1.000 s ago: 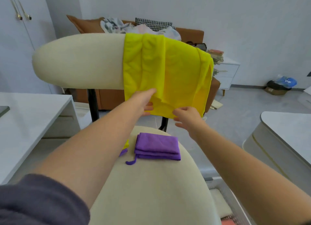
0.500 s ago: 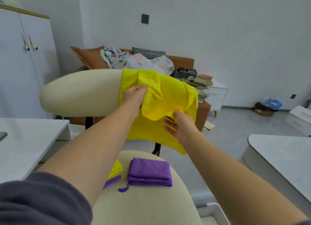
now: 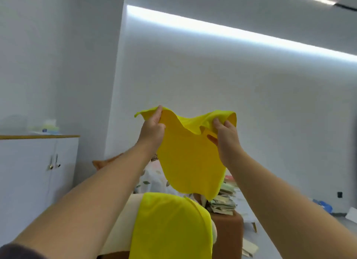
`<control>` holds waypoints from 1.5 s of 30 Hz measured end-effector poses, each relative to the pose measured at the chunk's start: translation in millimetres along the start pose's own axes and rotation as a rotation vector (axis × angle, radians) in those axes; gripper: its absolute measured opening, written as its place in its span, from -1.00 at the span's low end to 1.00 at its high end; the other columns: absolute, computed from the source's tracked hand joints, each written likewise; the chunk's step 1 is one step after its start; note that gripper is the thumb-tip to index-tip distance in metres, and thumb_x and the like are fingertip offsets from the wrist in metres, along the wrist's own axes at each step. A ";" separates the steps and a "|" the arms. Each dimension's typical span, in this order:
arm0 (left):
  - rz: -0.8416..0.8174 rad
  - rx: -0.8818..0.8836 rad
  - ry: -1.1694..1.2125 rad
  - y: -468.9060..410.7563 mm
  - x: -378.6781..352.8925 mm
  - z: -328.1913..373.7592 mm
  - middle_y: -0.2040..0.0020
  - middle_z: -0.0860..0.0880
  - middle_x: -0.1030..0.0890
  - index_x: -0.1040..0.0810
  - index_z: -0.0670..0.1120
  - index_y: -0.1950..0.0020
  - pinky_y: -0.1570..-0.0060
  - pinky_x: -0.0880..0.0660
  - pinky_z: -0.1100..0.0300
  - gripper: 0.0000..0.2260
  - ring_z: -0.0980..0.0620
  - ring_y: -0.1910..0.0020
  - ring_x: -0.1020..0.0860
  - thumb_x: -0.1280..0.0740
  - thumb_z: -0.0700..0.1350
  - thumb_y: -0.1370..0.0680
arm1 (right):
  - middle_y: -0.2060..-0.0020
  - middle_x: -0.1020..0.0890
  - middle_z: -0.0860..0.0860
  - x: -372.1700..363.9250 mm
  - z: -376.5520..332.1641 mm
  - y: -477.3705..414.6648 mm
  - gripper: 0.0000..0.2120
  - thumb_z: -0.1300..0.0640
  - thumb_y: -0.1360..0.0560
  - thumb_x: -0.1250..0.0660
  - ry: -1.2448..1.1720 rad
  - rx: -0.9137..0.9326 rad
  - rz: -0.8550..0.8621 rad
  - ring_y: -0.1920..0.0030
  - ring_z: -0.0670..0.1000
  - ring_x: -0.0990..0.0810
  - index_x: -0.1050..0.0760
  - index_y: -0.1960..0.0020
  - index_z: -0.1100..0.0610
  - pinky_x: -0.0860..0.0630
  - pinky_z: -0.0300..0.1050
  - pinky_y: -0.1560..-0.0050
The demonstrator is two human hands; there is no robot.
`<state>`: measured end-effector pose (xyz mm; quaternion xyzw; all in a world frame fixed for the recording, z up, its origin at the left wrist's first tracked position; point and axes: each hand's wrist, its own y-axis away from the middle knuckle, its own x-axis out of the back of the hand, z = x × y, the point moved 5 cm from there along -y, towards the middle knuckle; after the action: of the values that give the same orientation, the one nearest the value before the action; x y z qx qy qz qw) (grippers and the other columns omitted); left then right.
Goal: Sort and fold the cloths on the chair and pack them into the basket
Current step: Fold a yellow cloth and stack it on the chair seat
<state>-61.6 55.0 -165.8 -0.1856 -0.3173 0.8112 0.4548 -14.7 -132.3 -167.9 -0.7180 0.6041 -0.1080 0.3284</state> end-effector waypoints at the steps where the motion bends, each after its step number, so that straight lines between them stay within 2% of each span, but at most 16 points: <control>1: 0.005 -0.031 -0.039 -1.7 3.8 15.4 -0.51 -0.02 -0.23 -0.15 0.00 -0.53 0.32 -0.36 0.52 -0.41 0.44 0.30 -0.44 -0.08 -0.39 -0.54 | 0.14 -0.55 -0.08 -2.0 -16.5 0.4 -0.81 0.16 -0.63 -0.15 -0.001 0.031 0.001 0.05 -0.02 -0.55 -0.48 0.12 0.03 -0.45 0.02 -0.14; 5: 0.041 -0.163 -0.210 5.8 20.0 78.6 -0.50 -0.05 -0.25 -0.09 0.10 -0.54 0.33 -0.39 0.16 -0.34 0.09 0.30 -0.45 -0.10 -0.37 -0.51 | 0.20 -0.55 -0.07 -9.6 -72.5 7.0 -0.78 0.17 -0.62 -0.16 0.009 0.113 0.001 0.14 -0.06 -0.52 -0.47 0.16 0.04 -0.47 0.02 -0.10; 8: 0.093 -0.218 -0.354 16.6 31.0 113.3 -0.48 -0.08 -0.30 -0.07 0.10 -0.54 0.51 -0.32 0.29 -0.33 0.04 0.40 -0.40 -0.12 -0.34 -0.50 | 0.22 -0.56 -0.04 -14.6 -101.5 15.1 -0.78 0.16 -0.62 -0.16 0.017 0.145 -0.004 0.14 -0.02 -0.52 -0.49 0.16 0.06 -0.48 0.03 -0.08; 10: 0.127 -0.247 -0.458 24.5 36.4 130.2 -0.44 -0.12 -0.35 -0.07 0.08 -0.55 0.50 -0.29 0.29 -0.35 0.06 0.40 -0.40 -0.14 -0.32 -0.51 | 0.23 -0.54 -0.03 -16.4 -114.4 21.0 -0.79 0.15 -0.62 -0.16 0.032 0.146 0.002 0.13 -0.01 -0.51 -0.50 0.15 0.07 -0.50 0.07 -0.10; 11: 0.145 -0.269 -0.512 28.7 38.8 137.4 -0.42 -0.13 -0.37 -0.07 0.06 -0.55 0.45 -0.31 0.27 -0.36 0.05 0.33 -0.45 -0.15 -0.30 -0.52 | 0.24 -0.52 -0.03 -17.1 -119.9 23.9 -0.81 0.15 -0.62 -0.17 0.050 0.148 0.005 0.15 -0.02 -0.49 -0.50 0.12 0.10 -0.50 0.08 -0.11; 13: 0.195 -0.326 -0.633 38.9 43.5 151.7 -0.44 -0.11 -0.36 -0.12 0.00 -0.54 0.22 -0.43 0.18 -0.41 -0.09 -0.03 -0.54 -0.17 -0.28 -0.54 | 0.25 -0.48 -0.01 -16.5 -129.0 29.0 -0.79 0.13 -0.61 -0.18 0.096 0.150 0.028 0.18 -0.02 -0.47 -0.51 -0.02 0.25 -0.51 0.13 -0.11; 15: 0.294 -0.382 -0.730 47.1 51.8 165.4 -0.42 -0.09 -0.37 -0.24 -0.08 -0.50 -0.09 -0.42 0.06 -0.51 -0.12 -0.31 -0.41 -0.20 -0.26 -0.57 | 0.21 -0.49 0.04 -13.7 -138.0 32.9 -0.74 0.12 -0.61 -0.18 0.157 0.144 0.059 0.17 0.03 -0.49 -0.48 -0.08 0.32 -0.53 0.14 -0.06; 19: 0.426 -0.481 -0.794 59.1 72.0 187.6 -0.08 -0.10 -0.55 -0.54 -0.15 -0.11 0.13 -0.36 0.14 -0.84 -0.08 -0.04 -0.50 -0.24 -0.23 -0.57 | 0.29 -0.56 0.09 -4.2 -152.1 37.7 -0.83 0.15 -0.54 -0.18 0.286 0.100 0.125 0.26 0.07 -0.52 -0.49 0.16 0.17 -0.45 -0.02 0.18; 23: 0.461 -0.498 -1.041 64.9 87.0 197.0 0.11 -0.04 -0.38 -0.45 -0.09 0.09 0.11 -0.27 0.11 -0.93 -0.01 0.13 -0.35 -0.23 -0.13 -0.57 | 0.44 -0.30 0.03 8.7 -160.6 46.8 -0.81 0.11 -0.49 -0.23 0.553 0.010 0.170 0.42 0.03 -0.25 -0.38 0.28 0.14 -0.17 -0.14 0.37; 26: 0.403 -0.388 -1.031 62.4 93.7 201.4 0.24 -0.02 -0.41 -0.37 -0.12 0.04 0.20 -0.34 0.11 -0.89 -0.04 0.25 -0.40 -0.13 -0.09 -0.61 | 0.46 -0.25 0.02 12.0 -172.5 49.7 -0.71 0.09 -0.47 -0.25 0.604 0.030 0.175 0.43 0.02 -0.23 -0.29 0.39 0.11 -0.15 -0.11 0.36; 29: 0.266 -0.433 -0.979 61.6 95.5 209.5 0.29 0.01 -0.44 -0.37 -0.08 -0.02 0.36 -0.33 0.19 -0.86 -0.02 0.32 -0.46 -0.13 -0.02 -0.64 | 0.42 -0.18 0.02 13.1 -182.7 50.0 -0.65 0.10 -0.47 -0.26 0.375 0.029 0.193 0.38 0.00 -0.18 -0.17 0.39 0.10 -0.09 -0.08 0.32; 33: -0.101 -0.621 -1.360 70.1 97.2 206.6 0.26 0.04 -0.49 -0.45 -0.03 0.00 0.36 -0.33 0.28 -0.80 0.06 0.31 -0.48 -0.20 0.09 -0.60 | 0.32 -0.28 0.06 26.3 -185.6 55.5 -0.71 0.00 -0.52 -0.21 0.241 -0.055 0.255 0.33 0.01 -0.25 -0.28 0.28 0.15 -0.16 -0.09 0.31; 35: -0.151 -0.552 -1.456 69.0 104.7 197.5 0.18 0.01 -0.55 -0.51 -0.05 -0.01 0.25 -0.39 0.24 -0.79 0.04 0.21 -0.51 -0.21 0.07 -0.60 | 0.28 -0.32 0.08 30.1 -183.2 58.1 -0.70 -0.06 -0.55 -0.16 0.218 -0.083 0.236 0.32 0.01 -0.29 -0.36 0.15 0.18 -0.20 -0.11 0.30; 38: -0.081 -0.287 -1.198 61.4 115.8 191.0 0.06 -0.08 -0.59 -0.58 -0.11 -0.02 0.17 -0.40 0.18 -0.83 -0.02 0.12 -0.52 -0.26 -0.05 -0.58 | 0.21 -0.40 0.14 24.8 -180.8 55.6 -0.72 -0.03 -0.54 -0.23 0.284 -0.016 0.136 0.25 0.08 -0.38 -0.46 0.07 0.21 -0.30 -0.08 0.22; 42: -0.487 0.260 -1.297 72.9 109.4 172.9 0.04 -0.03 -0.52 -0.52 -0.08 -0.04 -0.03 -0.54 0.06 -0.91 -0.06 -0.03 -0.55 -0.27 -0.11 -0.57 | -0.05 -0.59 0.10 6.1 -170.9 63.4 -0.68 0.07 -0.50 -0.38 0.445 -0.136 -0.316 -0.06 0.08 -0.58 -0.50 -0.17 0.23 -0.54 -0.01 -0.04; 45: -0.386 0.165 -1.188 65.0 110.7 175.7 0.09 -0.08 -0.53 -0.52 -0.12 0.01 0.03 -0.54 0.08 -0.89 -0.04 0.10 -0.55 -0.21 -0.14 -0.59 | -0.07 -0.58 0.08 3.4 -166.0 67.6 -0.71 0.06 -0.46 -0.41 0.488 -0.177 -0.431 -0.08 0.04 -0.57 -0.51 -0.12 0.17 -0.54 -0.02 -0.08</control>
<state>-262.8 63.9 -83.4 0.3927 -0.4800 0.7011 0.3519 -159.3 -195.9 -83.1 -0.8080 0.5061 -0.2908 0.0802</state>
